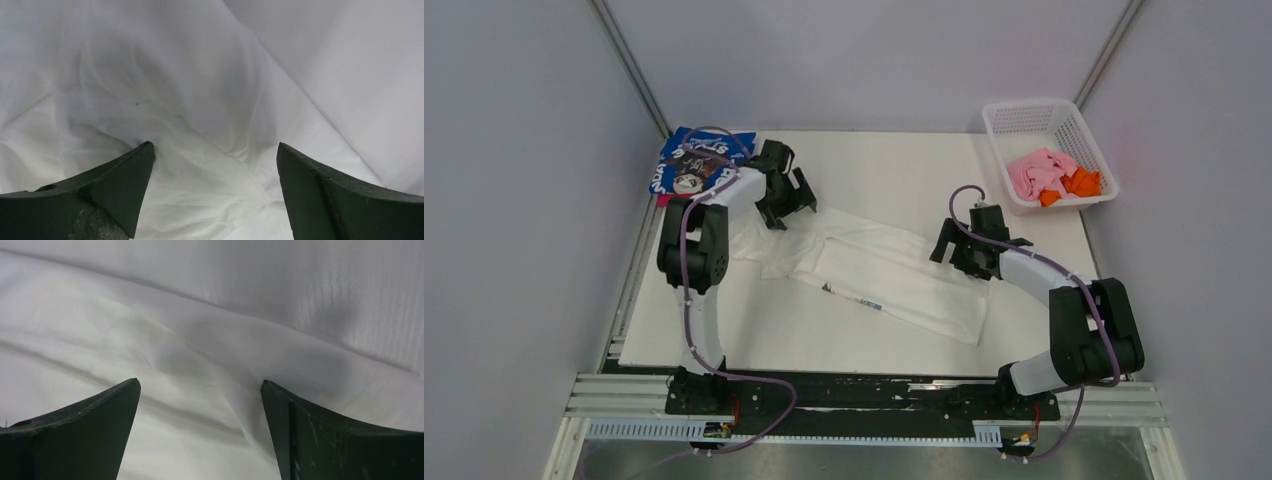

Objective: Fold and stack the t-shirts
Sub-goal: Rotate the tshirt 90 degrees

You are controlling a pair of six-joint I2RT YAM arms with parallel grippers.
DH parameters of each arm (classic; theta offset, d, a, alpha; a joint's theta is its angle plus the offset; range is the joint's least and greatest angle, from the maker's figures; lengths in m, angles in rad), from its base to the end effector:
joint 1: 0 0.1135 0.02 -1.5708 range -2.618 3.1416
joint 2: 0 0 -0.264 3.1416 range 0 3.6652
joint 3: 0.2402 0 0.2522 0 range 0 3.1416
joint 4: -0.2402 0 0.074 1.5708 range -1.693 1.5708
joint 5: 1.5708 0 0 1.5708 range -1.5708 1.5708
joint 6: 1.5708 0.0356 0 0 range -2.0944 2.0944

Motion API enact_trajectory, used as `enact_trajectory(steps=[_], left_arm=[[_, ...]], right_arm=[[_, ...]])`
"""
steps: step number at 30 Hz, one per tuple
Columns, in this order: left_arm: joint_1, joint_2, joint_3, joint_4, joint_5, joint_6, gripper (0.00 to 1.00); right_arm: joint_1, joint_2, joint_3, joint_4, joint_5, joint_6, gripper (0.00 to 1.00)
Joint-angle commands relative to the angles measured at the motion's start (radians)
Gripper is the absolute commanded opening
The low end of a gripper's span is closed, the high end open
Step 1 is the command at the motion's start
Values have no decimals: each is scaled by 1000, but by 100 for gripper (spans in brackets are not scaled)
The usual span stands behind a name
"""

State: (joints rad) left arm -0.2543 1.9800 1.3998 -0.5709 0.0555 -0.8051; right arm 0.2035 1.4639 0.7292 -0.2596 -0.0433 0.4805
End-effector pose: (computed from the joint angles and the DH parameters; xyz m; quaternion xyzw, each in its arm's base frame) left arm 0.3938 -0.1044 0.1716 -0.2603 0.9424 -0.1286 0.1660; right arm 0.2676 0.0568 0.1644 0.1262 0.9502 0.1149 0.2608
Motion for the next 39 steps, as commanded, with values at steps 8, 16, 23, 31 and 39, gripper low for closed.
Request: enact_trajectory(steps=[8,16,23,31,39], left_arm=[[-12,790,1048,180,349,-11,100],[-126,1012,1253,733,312,-269,100],[-178,1022,1282,777,158,-182,100],[-165,976,1295,753,188,-83,100],[-171,804,1264,643,227,35,100]], right_arm=[[184,-71,-67,-154,-225,-7,100],[519,-96,-85,-152,-382,-97,100],[617,-68,-70,-181,-423,-135,100],[679,-219,-61,-268,-384,-107,100],[687,-415,-39,-274,-189,-29,100]])
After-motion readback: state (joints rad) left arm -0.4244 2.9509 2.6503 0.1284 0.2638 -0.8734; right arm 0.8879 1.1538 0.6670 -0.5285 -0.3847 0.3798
